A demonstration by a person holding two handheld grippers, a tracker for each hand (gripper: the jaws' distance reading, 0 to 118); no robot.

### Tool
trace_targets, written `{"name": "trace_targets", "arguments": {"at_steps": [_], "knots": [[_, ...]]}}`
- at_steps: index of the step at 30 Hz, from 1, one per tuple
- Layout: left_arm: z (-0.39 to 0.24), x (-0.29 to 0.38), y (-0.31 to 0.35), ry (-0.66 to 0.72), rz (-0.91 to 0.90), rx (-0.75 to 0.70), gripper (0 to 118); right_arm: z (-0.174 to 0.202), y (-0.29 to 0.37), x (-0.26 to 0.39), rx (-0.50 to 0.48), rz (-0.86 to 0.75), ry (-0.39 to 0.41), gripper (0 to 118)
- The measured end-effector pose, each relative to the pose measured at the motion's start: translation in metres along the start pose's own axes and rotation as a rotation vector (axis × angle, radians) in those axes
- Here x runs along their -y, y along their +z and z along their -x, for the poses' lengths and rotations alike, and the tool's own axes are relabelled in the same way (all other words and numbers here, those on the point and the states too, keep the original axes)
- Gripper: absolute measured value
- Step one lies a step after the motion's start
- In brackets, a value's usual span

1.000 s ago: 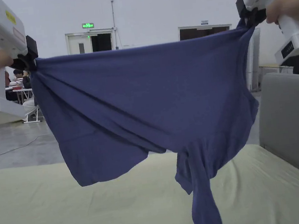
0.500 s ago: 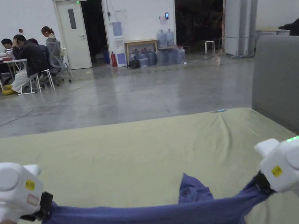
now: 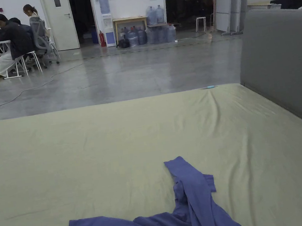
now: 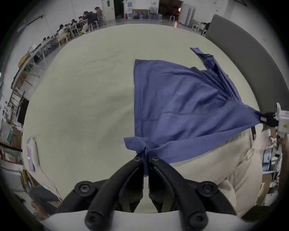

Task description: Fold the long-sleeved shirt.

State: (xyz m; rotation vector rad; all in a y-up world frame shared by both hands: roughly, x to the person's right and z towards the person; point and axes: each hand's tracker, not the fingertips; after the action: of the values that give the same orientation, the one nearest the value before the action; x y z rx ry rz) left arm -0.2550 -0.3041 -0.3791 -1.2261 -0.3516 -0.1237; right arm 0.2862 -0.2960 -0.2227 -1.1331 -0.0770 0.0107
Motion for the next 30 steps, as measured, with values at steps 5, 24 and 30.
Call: {"name": "trace_targets", "arguments": {"at_steps": [5, 24, 30], "knots": [[0.007, 0.034, -0.017, 0.006, 0.029, -0.008, 0, 0.010, -0.017, 0.028, 0.024, 0.089, 0.003, 0], [-0.014, 0.047, 0.023, 0.156, -0.222, -0.024, 118, 0.011, 0.008, 0.027, 0.031, 0.057, -0.075, 99], [-0.055, 0.053, 0.026, 0.104, -0.112, -0.025, 8, 0.040, 0.032, 0.040, -0.094, -0.018, -0.173, 37]]}}
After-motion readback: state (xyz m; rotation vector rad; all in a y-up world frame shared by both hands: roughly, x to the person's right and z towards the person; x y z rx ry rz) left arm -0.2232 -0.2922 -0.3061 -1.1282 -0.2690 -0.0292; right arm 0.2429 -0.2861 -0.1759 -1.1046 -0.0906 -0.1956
